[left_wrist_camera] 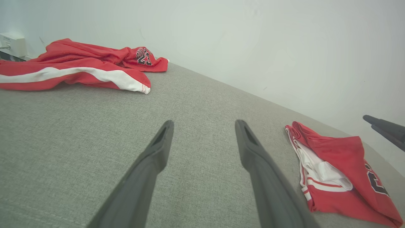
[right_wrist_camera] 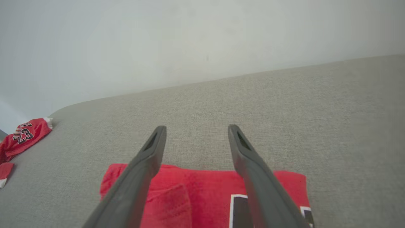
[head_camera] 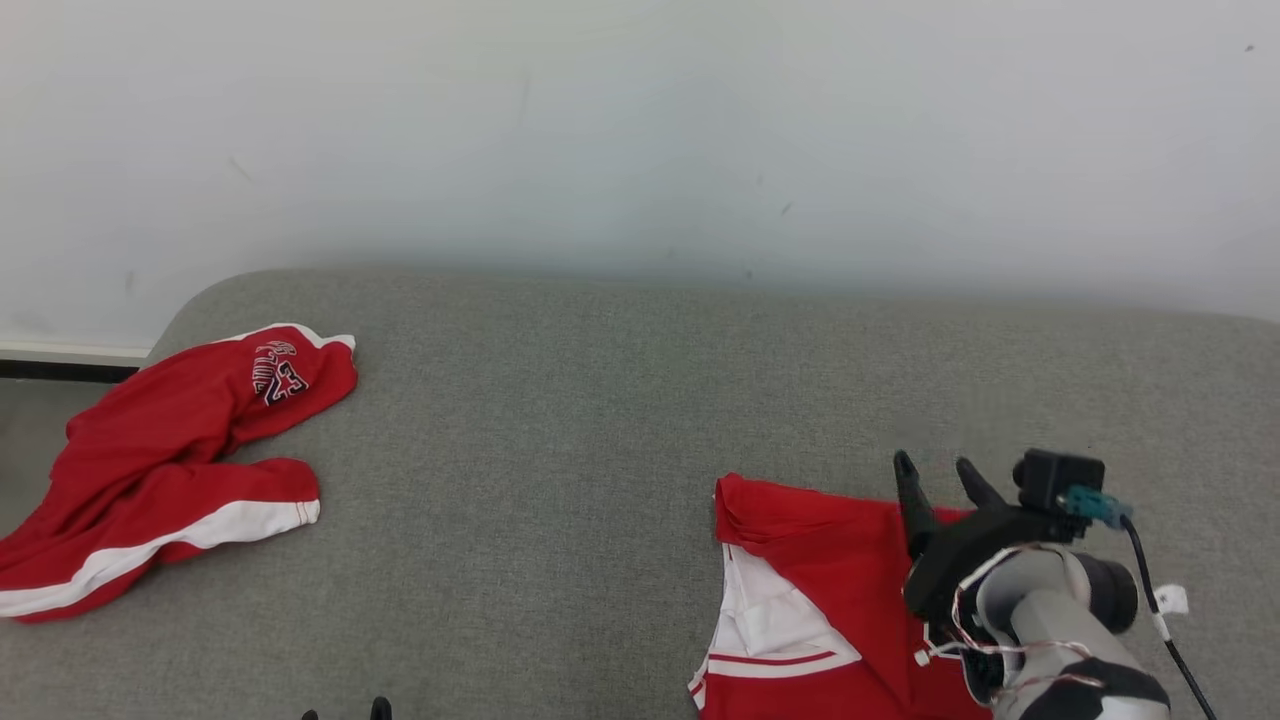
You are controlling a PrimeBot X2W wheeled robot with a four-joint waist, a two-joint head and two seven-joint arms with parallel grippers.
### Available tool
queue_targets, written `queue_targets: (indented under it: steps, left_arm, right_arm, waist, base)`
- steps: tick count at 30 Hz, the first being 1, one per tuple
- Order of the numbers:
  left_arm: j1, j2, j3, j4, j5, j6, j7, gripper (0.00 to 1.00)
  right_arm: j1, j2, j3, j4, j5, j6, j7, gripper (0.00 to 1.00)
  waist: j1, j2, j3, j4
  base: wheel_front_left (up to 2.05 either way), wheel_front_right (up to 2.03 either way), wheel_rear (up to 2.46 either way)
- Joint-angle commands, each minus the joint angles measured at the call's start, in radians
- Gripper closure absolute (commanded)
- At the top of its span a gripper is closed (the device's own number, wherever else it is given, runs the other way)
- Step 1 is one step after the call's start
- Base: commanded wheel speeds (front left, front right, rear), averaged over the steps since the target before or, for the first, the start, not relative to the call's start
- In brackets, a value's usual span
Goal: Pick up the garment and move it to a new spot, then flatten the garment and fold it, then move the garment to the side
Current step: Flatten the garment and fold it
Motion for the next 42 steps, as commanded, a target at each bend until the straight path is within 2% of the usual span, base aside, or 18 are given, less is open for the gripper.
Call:
queue_targets:
  steps: [1, 4, 5, 6, 7, 8, 9, 18, 26, 32, 35, 36, 42]
  left_arm:
    - [0.008, -0.003, 0.003, -0.001, 0.008, 0.001, -0.003, 0.0]
    - [0.005, -0.004, 0.006, 0.001, 0.008, 0.001, -0.003, 0.0]
    - [0.003, -0.004, 0.007, 0.001, 0.008, 0.001, -0.003, 0.0]
    - [0.001, -0.004, 0.008, 0.002, 0.009, 0.001, -0.003, 0.0]
    - [-0.001, -0.004, 0.008, 0.003, 0.009, 0.001, -0.003, 0.0]
    - [-0.003, -0.003, 0.009, 0.003, 0.01, 0.001, -0.003, 0.0]
    - [-0.005, -0.002, 0.01, 0.005, 0.012, 0.001, -0.003, 0.0]
    - [-0.025, 0.027, 0.0, 0.034, 0.068, 0.001, -0.003, 0.0]
    - [-0.045, 0.042, -0.003, 0.05, 0.108, 0.001, -0.003, 0.0]
    - [-0.05, 0.045, -0.012, 0.063, 0.098, 0.001, -0.003, 0.0]
    - [-0.048, 0.046, -0.01, 0.063, 0.091, 0.001, -0.003, 0.0]
    - [-0.044, 0.046, -0.007, 0.062, 0.088, 0.001, -0.003, 0.0]
    - [-0.036, 0.041, -0.001, 0.059, 0.09, 0.001, -0.003, 0.0]
  right_arm:
    - [0.038, -0.003, -0.039, 0.032, -0.041, -0.003, -0.013, 0.0]
    - [0.056, -0.016, -0.079, 0.055, -0.078, -0.003, -0.026, 0.03]
    - [0.067, -0.023, -0.098, 0.067, -0.1, -0.003, -0.031, 0.14]
    - [0.078, -0.032, -0.115, 0.078, -0.127, -0.003, -0.038, 0.49]
    - [0.089, -0.038, -0.131, 0.088, -0.153, -0.003, -0.044, 0.57]
    - [0.098, -0.037, -0.145, 0.096, -0.178, -0.003, -0.048, 0.75]
    - [0.104, -0.039, -0.156, 0.103, -0.21, -0.003, -0.053, 1.0]
    - [0.1, 0.002, -0.231, 0.096, -0.385, -0.003, -0.044, 1.0]
    - [0.093, 0.022, -0.186, 0.072, -0.439, -0.003, 0.005, 1.0]
    - [0.141, 0.023, 0.041, 0.018, -0.258, -0.003, 0.034, 1.0]
    - [0.176, 0.023, 0.165, -0.065, -0.169, -0.003, 0.061, 1.0]
    - [0.205, 0.023, 0.237, -0.127, -0.113, -0.003, 0.081, 1.0]
    - [0.274, 0.023, 0.419, -0.313, 0.002, -0.003, 0.142, 1.0]
  waist:
    - [0.0, 0.0, -0.007, -0.008]
    - [0.0, 0.0, -0.01, -0.012]
    - [0.0, 0.0, -0.01, -0.014]
    - [0.0, 0.0, -0.01, -0.015]
    - [0.0, 0.0, -0.01, -0.016]
    - [0.0, 0.0, -0.009, -0.017]
    - [0.0, 0.0, -0.007, -0.017]
    - [0.0, 0.0, 0.019, -0.014]
    - [0.0, 0.0, 0.026, -0.009]
    - [0.0, 0.0, 0.026, -0.003]
    - [0.0, 0.0, 0.026, -0.005]
    - [0.0, 0.0, 0.027, -0.009]
    - [0.0, 0.0, 0.028, -0.021]
  base:
    - [0.0, 0.0, 0.0]
    - [0.0, 0.0, 0.0]
    - [0.0, 0.0, 0.0]
    - [0.0, 0.0, 0.0]
    - [0.0, 0.0, 0.0]
    - [0.0, 0.0, 0.0]
    - [0.0, 0.0, 0.0]
    - [0.0, 0.0, 0.0]
    - [0.0, 0.0, 0.0]
    - [0.0, 0.0, 0.0]
    - [0.0, 0.0, 0.0]
    - [0.0, 0.0, 0.0]
    - [0.0, 0.0, 0.0]
